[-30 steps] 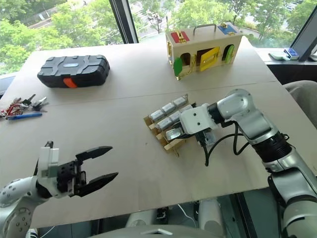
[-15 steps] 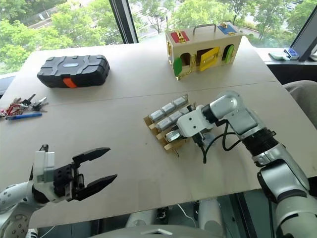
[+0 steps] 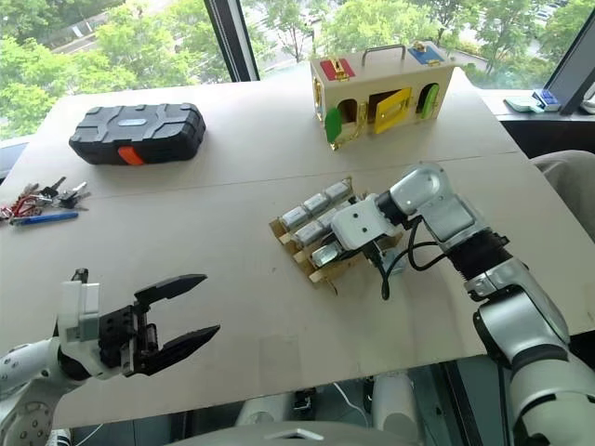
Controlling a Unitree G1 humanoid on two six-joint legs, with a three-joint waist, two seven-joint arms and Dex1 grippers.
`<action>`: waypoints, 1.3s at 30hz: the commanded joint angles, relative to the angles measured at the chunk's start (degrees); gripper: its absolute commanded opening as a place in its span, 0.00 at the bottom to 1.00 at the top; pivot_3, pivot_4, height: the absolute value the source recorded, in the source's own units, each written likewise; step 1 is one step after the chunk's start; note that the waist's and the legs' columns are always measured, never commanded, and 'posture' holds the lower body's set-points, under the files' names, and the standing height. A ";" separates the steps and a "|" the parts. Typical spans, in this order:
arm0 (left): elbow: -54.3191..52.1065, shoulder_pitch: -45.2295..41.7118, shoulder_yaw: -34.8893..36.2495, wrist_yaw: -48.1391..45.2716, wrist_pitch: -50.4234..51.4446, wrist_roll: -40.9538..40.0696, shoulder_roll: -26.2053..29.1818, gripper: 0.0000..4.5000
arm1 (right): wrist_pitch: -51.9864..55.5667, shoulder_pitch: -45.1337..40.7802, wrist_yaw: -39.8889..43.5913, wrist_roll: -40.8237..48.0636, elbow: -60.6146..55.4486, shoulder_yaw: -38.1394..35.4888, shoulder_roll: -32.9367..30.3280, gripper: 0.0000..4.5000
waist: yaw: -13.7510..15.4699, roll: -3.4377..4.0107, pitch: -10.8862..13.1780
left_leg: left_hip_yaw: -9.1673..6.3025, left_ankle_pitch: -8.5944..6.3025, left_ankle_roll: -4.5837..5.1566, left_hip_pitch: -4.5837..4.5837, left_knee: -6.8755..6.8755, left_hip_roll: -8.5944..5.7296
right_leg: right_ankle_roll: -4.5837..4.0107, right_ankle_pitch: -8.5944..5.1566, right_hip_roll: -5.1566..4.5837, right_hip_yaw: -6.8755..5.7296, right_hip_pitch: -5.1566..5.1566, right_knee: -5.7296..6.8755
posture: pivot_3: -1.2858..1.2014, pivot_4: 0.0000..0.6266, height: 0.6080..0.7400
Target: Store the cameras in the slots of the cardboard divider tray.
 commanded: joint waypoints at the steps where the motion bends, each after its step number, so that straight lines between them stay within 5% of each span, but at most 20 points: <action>1: -3.56 1.07 1.55 0.82 -0.54 -0.90 0.11 1.00 | -2.62 -2.09 4.18 1.47 1.48 2.29 -0.08 0.17 | -0.04 0.00 0.00 | 0.01 0.00 -0.01 0.00 0.00 0.00 | 0.00 0.00 0.00 0.01 0.00 0.00 | 0.52 0.24 1.00; 2: -3.87 1.33 1.50 0.99 -0.56 -0.91 0.04 1.00 | -3.11 -2.49 4.18 1.49 2.31 2.72 -0.04 0.17 | -0.05 0.00 0.00 | 0.02 -0.01 -0.02 0.00 0.00 0.00 | 0.00 0.00 -0.01 0.02 0.00 0.00 | 0.52 0.24 1.00; 3: -4.13 1.56 1.46 1.20 -0.54 -0.95 -0.01 1.00 | -3.70 -2.83 4.18 1.38 3.21 2.94 0.11 0.39 | -0.02 0.00 0.00 | 0.02 -0.01 -0.02 0.01 0.00 0.01 | 0.00 0.00 -0.01 0.02 0.00 0.00 | 0.52 0.24 1.00; 8: -5.32 2.42 1.04 2.09 -0.36 -1.06 -0.26 1.00 | -3.96 -2.36 1.26 1.49 3.03 0.24 0.11 0.89 | -0.05 0.02 0.02 | 0.03 -0.01 -0.02 0.00 0.00 0.01 | 0.00 0.00 -0.01 0.03 -0.01 0.00 | 0.52 0.24 1.00; 17: -2.65 -3.18 -1.97 0.59 1.38 -1.37 1.67 1.00 | 31.61 10.28 -9.61 15.88 -33.81 -14.26 -12.79 0.89 | 0.51 0.03 0.06 | -0.10 -0.05 -0.09 -0.10 -0.02 -0.04 | 0.00 0.00 -0.16 -0.10 -0.01 -0.04 | 0.52 0.24 1.00; 21: 0.54 -8.15 -4.36 -1.91 2.16 -1.10 3.51 1.00 | 50.07 25.95 -24.11 20.78 -50.87 -25.56 -17.97 0.95 | 0.41 -0.01 0.05 | -0.11 -0.08 -0.10 -0.09 -0.05 -0.08 | 0.03 -0.02 -0.24 -0.13 -0.01 -0.06 | 0.52 0.24 1.00; 26: 4.62 -14.51 -7.05 -4.87 2.75 -0.34 5.19 1.00 | 65.37 41.74 -44.70 17.00 -60.96 -33.20 -13.18 0.95 | -0.05 -0.03 0.05 | -0.11 -0.08 -0.11 -0.07 -0.03 -0.08 | 0.04 -0.03 -0.25 -0.07 -0.03 -0.05 | 0.52 0.24 1.00; 30: 8.17 -19.57 -8.85 -6.83 3.53 -0.13 6.33 1.00 | 79.40 47.68 -62.36 14.85 -66.77 -35.89 0.78 0.95 | 0.20 -0.18 -0.04 | -0.24 -0.08 -0.11 -0.03 -0.04 -0.06 | 0.04 -0.02 -0.20 -0.19 -0.04 -0.03 | 0.52 0.24 1.00; 34: 9.95 -21.62 -9.52 -8.14 3.87 -0.08 6.94 1.00 | 88.72 47.03 -69.38 15.36 -70.48 -36.73 9.67 0.95 | -0.20 -0.06 0.03 | -0.22 -0.07 -0.11 -0.14 -0.09 -0.05 | 0.03 -0.02 -0.16 -0.13 -0.18 -0.01 | 0.52 0.24 1.00; 39: 10.18 -22.46 -9.57 -8.76 4.37 -0.11 7.22 1.00 | 93.87 45.56 -72.98 15.11 -69.98 -36.20 12.68 0.95 | 0.05 -0.06 0.03 | -0.19 -0.07 -0.11 -0.14 -0.10 -0.09 | 0.04 -0.02 -0.18 -0.10 -0.17 -0.06 | 0.52 0.24 1.00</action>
